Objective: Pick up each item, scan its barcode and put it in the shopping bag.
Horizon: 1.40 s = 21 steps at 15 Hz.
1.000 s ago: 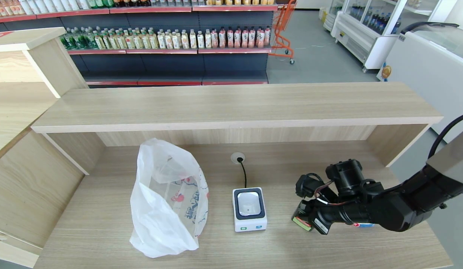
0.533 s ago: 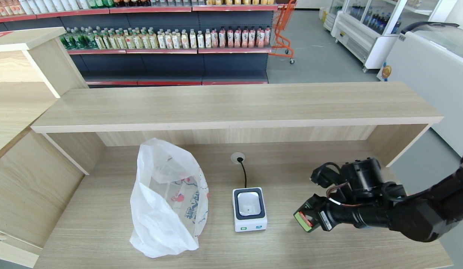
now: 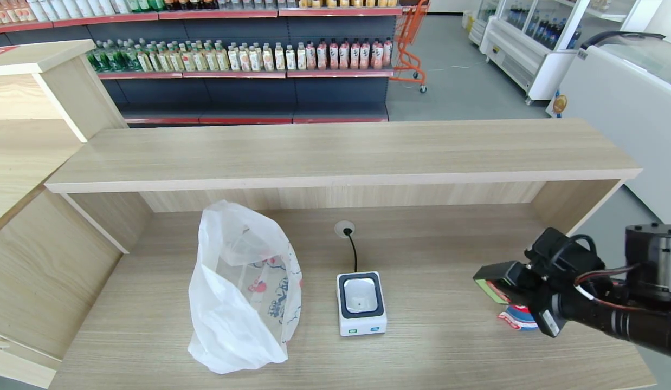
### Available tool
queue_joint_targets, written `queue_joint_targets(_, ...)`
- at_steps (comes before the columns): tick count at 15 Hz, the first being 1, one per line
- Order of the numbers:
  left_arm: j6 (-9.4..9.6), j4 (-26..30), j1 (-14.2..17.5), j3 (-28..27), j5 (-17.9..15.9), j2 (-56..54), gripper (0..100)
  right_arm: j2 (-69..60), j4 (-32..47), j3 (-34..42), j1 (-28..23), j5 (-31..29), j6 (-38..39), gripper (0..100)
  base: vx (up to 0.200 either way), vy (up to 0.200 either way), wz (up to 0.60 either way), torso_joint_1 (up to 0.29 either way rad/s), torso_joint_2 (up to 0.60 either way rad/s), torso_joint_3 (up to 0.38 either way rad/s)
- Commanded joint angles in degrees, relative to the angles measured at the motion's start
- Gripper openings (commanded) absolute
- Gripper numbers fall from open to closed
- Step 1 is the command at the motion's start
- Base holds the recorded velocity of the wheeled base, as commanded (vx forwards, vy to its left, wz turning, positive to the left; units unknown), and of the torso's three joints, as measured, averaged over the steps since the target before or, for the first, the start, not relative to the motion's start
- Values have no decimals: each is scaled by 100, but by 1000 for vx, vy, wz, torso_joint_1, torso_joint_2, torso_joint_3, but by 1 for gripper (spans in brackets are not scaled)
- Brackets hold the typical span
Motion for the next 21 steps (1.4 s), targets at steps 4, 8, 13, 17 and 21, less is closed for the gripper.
queue_joint_targets(4, 0, 0, -4, 0, 1, -2, 100, -514, -286, 220, -179, 2482, -4349, 0, 0, 0, 0, 0, 0, 0)
queue_joint_targets(8, 0, 0, -4, 0, 1, -2, 100, -84, -84, 194, 462, 3247, -7521, 0, 0, 0, 0, 0, 0, 0)
queue_joint_targets(13, 0, 0, 5, 0, 1, -2, 100, 637, -137, -96, 1763, 3423, -9604, 0, 0, 0, 0, 0, 0, 0)
queue_joint_targets(17, 0, 0, -4, 0, 1, -2, 100, 962, -708, -132, 2194, 4284, -10299, 0, 0, 0, 0, 0, 0, 0)
queue_joint_targets(21, 0, 0, -4, 0, 1, -2, 100, 918, -752, -149, 2176, 4741, -10703, 0, 0, 0, 0, 0, 0, 0)
